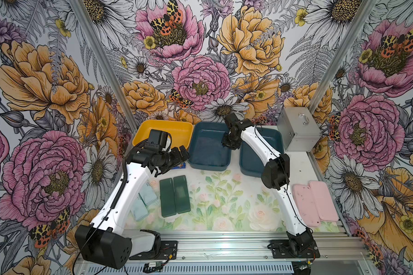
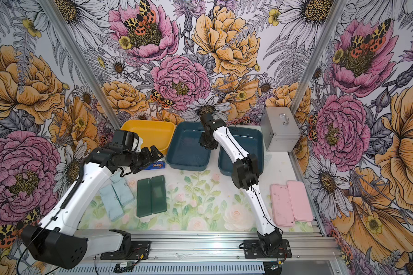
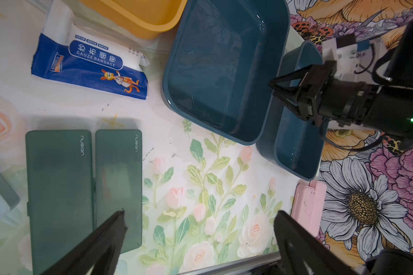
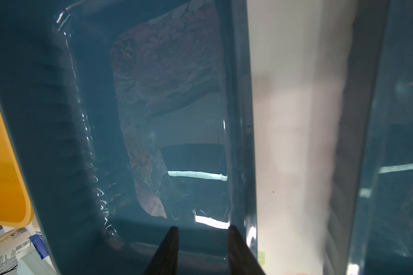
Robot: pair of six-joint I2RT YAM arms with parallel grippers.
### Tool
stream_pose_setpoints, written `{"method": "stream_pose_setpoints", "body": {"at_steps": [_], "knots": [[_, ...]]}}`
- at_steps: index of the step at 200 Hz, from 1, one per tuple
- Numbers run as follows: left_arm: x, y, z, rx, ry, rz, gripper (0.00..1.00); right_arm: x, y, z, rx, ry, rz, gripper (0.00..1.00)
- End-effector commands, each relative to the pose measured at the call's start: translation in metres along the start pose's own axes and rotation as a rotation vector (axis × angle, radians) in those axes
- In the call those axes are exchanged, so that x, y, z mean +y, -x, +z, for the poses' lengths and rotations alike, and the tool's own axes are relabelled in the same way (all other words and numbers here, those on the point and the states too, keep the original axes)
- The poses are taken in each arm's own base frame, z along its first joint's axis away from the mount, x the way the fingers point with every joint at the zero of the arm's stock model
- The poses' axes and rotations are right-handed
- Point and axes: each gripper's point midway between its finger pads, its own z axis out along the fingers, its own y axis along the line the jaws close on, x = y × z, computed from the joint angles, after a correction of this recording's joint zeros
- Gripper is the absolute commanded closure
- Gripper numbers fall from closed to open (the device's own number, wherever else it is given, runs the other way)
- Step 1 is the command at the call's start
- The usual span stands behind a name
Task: Place the pencil cases by color into the storage box
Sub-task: Move the storage box to the center of the board.
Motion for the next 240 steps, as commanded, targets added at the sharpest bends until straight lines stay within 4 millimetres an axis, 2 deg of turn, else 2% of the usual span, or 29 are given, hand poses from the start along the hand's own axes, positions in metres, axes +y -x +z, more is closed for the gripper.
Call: {"method": "stream_pose_setpoints", "body": {"at_steps": [1, 71, 115, 157, 240], "knots": [[0.009, -0.007, -0.005, 0.006, 0.011, -0.025, 0.01, 0.02, -0.002, -0.006, 0.001, 0.062, 0.021, 0.63], [0.015, -0.005, -0.002, 0.015, 0.017, -0.037, 0.01, 0.022, -0.045, 0.026, 0.101, 0.0, -0.004, 0.62], [0.01, -0.004, -0.002, 0.021, 0.005, -0.031, 0.01, 0.036, -0.044, 0.044, 0.082, 0.02, 0.022, 0.62], [0.009, -0.005, -0.005, 0.019, -0.002, -0.031, 0.01, 0.006, -0.04, 0.051, 0.066, -0.09, 0.075, 0.63], [0.01, -0.006, -0.004, 0.023, 0.002, -0.032, 0.01, -0.053, -0.028, 0.031, 0.029, -0.277, 0.109, 0.62]]}}
